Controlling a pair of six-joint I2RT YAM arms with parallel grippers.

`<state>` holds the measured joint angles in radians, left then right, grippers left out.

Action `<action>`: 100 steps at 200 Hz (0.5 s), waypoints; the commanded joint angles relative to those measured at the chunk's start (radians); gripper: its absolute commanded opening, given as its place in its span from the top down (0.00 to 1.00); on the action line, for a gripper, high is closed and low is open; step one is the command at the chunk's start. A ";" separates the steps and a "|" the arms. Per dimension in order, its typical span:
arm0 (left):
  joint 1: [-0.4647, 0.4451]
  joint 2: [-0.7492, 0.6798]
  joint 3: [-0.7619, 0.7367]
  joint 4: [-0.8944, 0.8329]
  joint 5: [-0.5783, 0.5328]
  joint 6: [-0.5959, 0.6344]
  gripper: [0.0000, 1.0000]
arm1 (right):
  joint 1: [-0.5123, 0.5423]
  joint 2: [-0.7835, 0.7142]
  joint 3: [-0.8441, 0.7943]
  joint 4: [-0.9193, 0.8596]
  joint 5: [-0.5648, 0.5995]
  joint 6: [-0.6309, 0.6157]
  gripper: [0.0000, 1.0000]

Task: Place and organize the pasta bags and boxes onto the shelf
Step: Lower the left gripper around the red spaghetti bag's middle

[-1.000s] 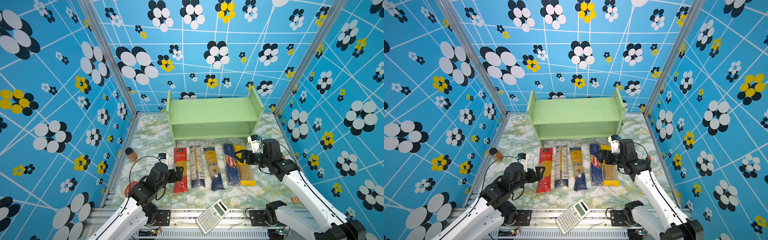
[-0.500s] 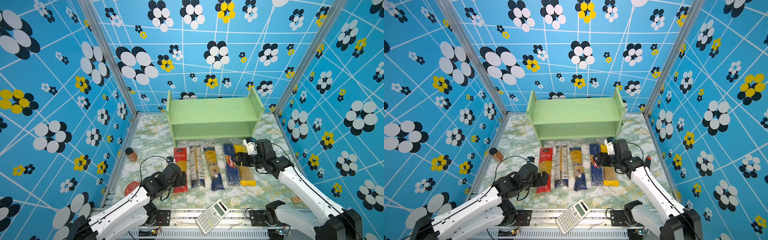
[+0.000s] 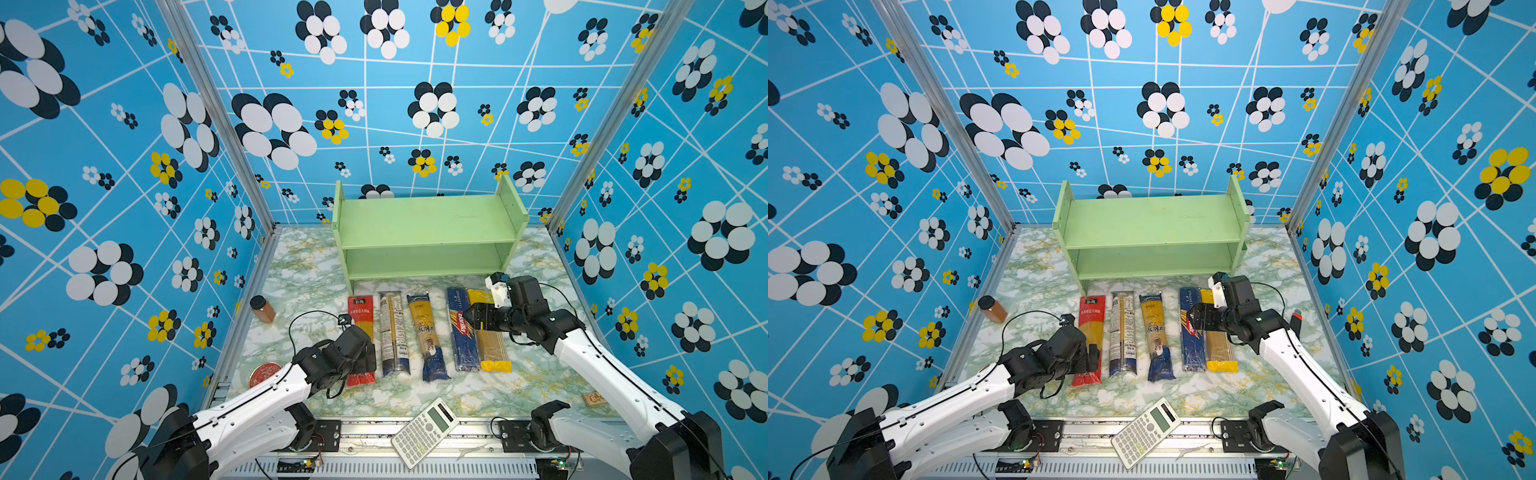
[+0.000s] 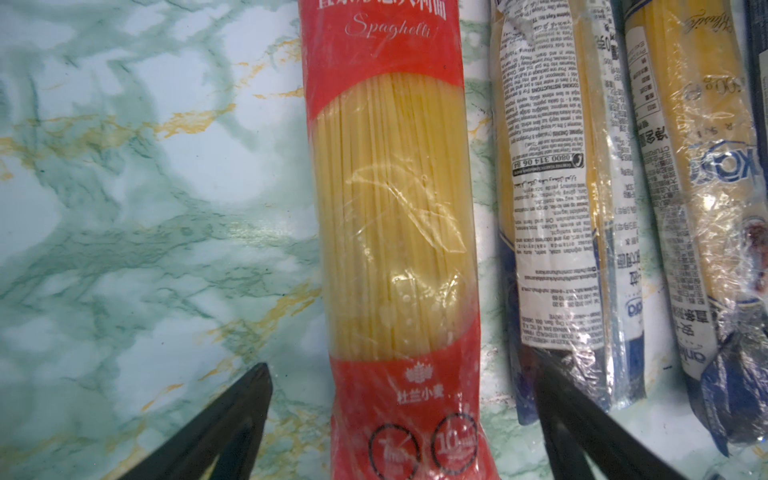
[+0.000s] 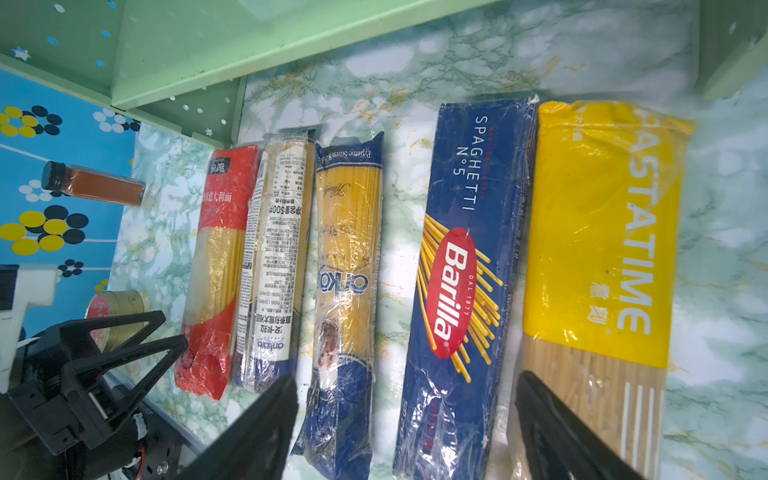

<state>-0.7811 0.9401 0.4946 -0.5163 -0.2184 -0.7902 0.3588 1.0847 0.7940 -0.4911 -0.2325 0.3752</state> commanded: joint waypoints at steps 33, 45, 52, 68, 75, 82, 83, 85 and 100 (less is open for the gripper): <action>-0.010 0.038 -0.028 0.029 -0.023 -0.035 0.01 | 0.015 0.012 0.017 -0.008 0.034 0.004 0.16; -0.012 0.054 -0.026 0.031 -0.020 -0.034 0.01 | 0.017 0.013 0.017 -0.010 0.035 0.004 0.16; -0.012 0.063 -0.025 0.031 -0.018 -0.034 0.01 | 0.016 0.013 0.017 -0.008 0.036 0.005 0.16; -0.015 0.080 -0.024 0.034 -0.017 -0.033 0.01 | 0.018 0.012 0.015 -0.009 0.039 0.006 0.16; -0.017 0.084 -0.025 0.035 -0.018 -0.033 0.01 | 0.019 0.012 0.016 -0.009 0.039 0.006 0.16; -0.018 0.088 -0.026 0.038 -0.019 -0.035 0.01 | 0.020 0.012 0.014 -0.008 0.040 0.006 0.16; -0.018 0.089 -0.025 0.039 -0.020 -0.035 0.01 | 0.020 0.012 0.014 -0.009 0.040 0.007 0.16; -0.018 0.091 -0.026 0.039 -0.021 -0.035 0.01 | 0.020 0.012 0.014 -0.009 0.041 0.006 0.16; -0.020 0.098 -0.031 0.045 -0.020 -0.038 0.01 | 0.020 0.014 0.014 -0.008 0.042 0.006 0.16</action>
<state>-0.7937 1.0252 0.4797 -0.4812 -0.2222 -0.8165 0.3683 1.0916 0.7940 -0.4911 -0.2104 0.3756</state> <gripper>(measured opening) 0.992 0.845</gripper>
